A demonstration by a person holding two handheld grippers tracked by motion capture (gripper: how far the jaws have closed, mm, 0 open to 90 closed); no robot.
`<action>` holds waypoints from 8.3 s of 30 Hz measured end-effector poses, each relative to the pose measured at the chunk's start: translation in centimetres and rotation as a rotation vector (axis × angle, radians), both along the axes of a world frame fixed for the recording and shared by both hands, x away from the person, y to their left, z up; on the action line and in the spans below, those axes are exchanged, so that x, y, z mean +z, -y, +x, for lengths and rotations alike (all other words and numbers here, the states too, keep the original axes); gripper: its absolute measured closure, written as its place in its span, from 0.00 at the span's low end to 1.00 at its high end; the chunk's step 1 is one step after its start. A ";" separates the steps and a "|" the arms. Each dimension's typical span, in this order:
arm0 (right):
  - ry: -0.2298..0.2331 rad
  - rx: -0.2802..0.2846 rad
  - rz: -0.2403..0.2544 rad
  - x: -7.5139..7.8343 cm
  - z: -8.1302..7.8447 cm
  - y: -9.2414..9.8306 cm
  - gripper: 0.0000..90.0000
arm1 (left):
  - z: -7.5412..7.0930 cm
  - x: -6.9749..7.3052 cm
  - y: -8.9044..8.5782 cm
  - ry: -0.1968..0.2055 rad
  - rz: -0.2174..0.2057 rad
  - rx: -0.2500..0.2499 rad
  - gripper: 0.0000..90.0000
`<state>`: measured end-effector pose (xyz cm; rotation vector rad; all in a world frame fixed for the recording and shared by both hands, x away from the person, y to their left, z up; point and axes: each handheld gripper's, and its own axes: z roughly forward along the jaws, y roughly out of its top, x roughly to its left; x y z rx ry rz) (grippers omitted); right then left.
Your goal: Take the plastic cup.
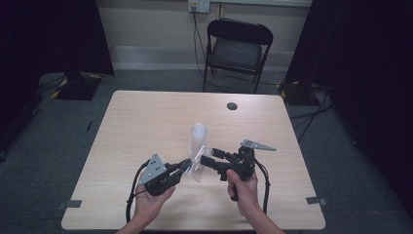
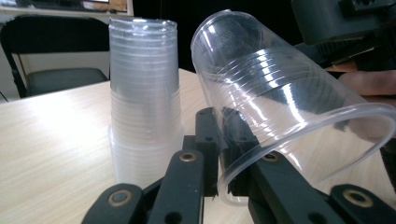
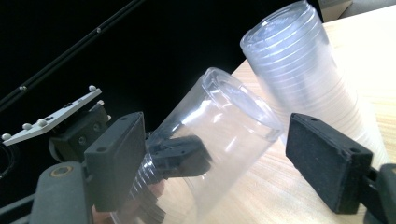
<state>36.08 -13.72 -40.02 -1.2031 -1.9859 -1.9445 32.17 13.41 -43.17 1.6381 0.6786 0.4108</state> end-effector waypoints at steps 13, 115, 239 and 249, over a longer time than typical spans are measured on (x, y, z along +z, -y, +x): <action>0.061 -0.008 -0.042 0.5 -0.2 0.3 0.21 | 0.2 0.4 -0.8 -0.090 0.004 -0.024 0.97; 0.722 0.304 -0.903 -3.7 -5.5 -5.1 0.28 | 4.1 0.1 3.1 -0.701 0.290 -0.242 0.97; 0.330 -0.149 -0.499 -2.1 2.7 3.7 0.34 | 0.6 -0.5 -2.6 -0.275 0.210 0.083 0.20; 0.306 -0.205 -0.504 -1.8 4.6 4.7 0.34 | 0.3 -1.4 -5.0 -0.292 0.186 0.143 0.18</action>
